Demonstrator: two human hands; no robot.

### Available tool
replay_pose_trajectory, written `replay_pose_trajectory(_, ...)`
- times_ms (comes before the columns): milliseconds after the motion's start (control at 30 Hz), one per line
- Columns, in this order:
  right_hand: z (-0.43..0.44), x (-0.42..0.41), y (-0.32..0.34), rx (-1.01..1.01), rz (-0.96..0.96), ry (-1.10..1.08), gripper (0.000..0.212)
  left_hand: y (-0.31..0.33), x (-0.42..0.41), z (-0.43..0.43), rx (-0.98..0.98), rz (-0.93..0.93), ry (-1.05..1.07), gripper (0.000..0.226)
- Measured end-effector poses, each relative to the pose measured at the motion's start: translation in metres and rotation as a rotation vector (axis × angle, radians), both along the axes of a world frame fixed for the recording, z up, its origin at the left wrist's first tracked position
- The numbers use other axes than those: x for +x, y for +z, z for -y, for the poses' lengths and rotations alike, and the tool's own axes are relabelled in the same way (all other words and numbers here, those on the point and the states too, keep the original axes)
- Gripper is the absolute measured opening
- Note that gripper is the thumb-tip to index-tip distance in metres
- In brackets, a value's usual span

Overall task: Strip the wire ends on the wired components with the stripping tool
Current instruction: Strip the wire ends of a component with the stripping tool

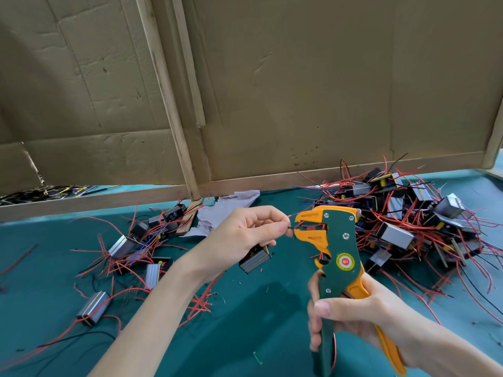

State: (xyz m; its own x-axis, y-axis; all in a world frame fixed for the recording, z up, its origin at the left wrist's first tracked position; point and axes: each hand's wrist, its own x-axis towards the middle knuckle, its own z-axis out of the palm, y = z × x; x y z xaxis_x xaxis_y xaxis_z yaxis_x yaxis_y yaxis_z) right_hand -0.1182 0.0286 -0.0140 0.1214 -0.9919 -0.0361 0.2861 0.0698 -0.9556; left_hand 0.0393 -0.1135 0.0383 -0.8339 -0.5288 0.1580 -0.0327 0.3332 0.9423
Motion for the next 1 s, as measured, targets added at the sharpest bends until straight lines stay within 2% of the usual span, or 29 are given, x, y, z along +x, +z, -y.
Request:
replay_pose_trajectory(233,-0.003,0.014,-0.011,0.033,0.011,-0.076,0.030,0.000,0.003,0.003,0.077,0.004,-0.064,0.014)
replay_pose_trajectory(367,0.000,0.022,-0.028,0.131,0.001,-0.246,0.041,-0.012,-0.002,0.003,-0.054,0.157,0.062,0.017)
replay_pose_trajectory(467,0.002,0.018,-0.022,0.091,0.184,-0.048,0.034,-0.017,-0.006,0.004,-0.071,0.175,0.069,0.018)
replay_pose_trajectory(533,0.006,0.016,-0.018,0.054,0.329,-0.005,0.037,-0.016,-0.003,0.008,-0.085,0.157,0.099,0.018)
replay_pose_trajectory(633,0.008,0.013,-0.020,0.058,0.320,-0.035,0.041,-0.012,-0.001,0.012,-0.131,0.111,0.129,0.017)
replay_pose_trajectory(767,0.011,0.011,-0.025,0.165,0.375,-0.060,0.029,0.002,-0.005,0.014,-0.254,0.001,0.287,0.017)
replay_pose_trajectory(900,0.014,0.009,-0.027,0.206,0.451,-0.066,0.034,0.030,-0.050,0.009,-0.332,-0.206,0.406,0.013)
replay_pose_trajectory(1000,0.014,0.006,-0.026,0.219,0.490,-0.062,0.042,0.048,-0.103,-0.003,-0.304,-0.385,0.444,0.017)
